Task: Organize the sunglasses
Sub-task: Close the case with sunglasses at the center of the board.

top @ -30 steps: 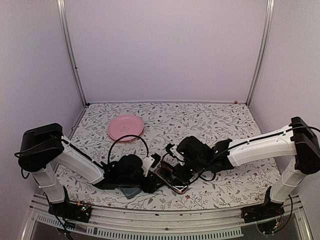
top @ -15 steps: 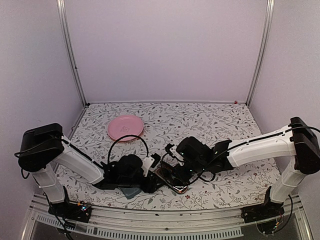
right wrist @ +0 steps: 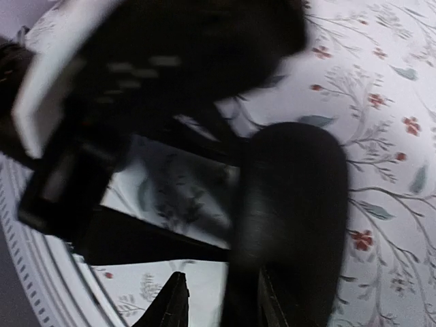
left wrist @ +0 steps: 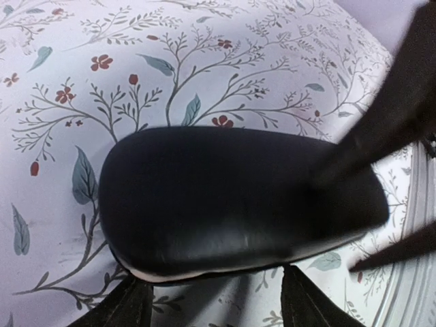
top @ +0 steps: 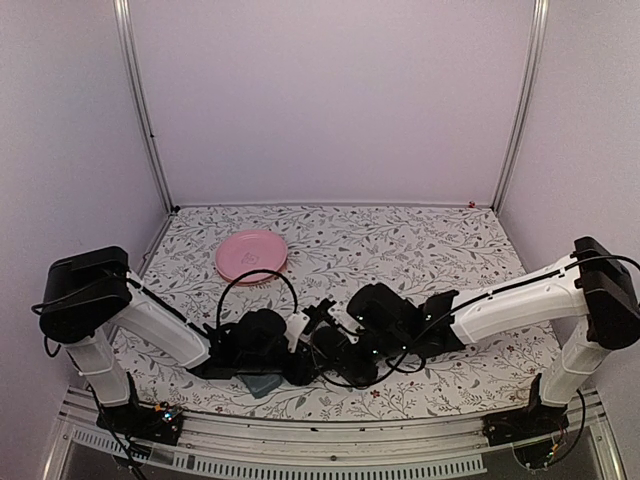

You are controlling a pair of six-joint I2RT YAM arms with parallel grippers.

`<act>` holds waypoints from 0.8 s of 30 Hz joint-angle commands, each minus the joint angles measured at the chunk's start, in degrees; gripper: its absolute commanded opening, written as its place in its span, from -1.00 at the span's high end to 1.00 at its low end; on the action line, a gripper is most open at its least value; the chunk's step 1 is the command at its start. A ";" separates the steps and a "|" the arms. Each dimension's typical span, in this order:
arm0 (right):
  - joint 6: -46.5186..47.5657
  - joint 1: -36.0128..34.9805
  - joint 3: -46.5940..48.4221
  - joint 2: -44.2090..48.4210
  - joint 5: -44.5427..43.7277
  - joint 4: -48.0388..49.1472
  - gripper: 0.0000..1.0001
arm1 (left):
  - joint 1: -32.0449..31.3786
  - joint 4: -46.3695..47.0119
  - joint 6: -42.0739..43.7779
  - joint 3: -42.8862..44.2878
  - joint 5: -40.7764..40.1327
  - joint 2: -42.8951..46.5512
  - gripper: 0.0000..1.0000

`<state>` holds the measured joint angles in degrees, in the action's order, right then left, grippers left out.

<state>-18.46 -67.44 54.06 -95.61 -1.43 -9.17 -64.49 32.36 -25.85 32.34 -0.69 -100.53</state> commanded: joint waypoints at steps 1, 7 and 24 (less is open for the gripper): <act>-1.86 -5.13 -1.74 -2.40 16.35 7.25 0.25 | -0.68 0.86 -0.51 0.62 -0.47 -2.83 -0.30; -3.08 -5.00 -3.46 -0.47 14.55 8.39 0.23 | -0.72 0.97 -0.60 0.09 -0.60 -2.25 -0.30; -10.52 0.30 -7.91 9.12 4.39 3.77 -0.28 | -0.73 0.41 -0.78 -4.54 -0.24 4.42 -0.33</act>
<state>-25.96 -67.51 45.47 -86.19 7.90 -2.17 -64.51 34.39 -26.39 28.88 -0.67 -98.10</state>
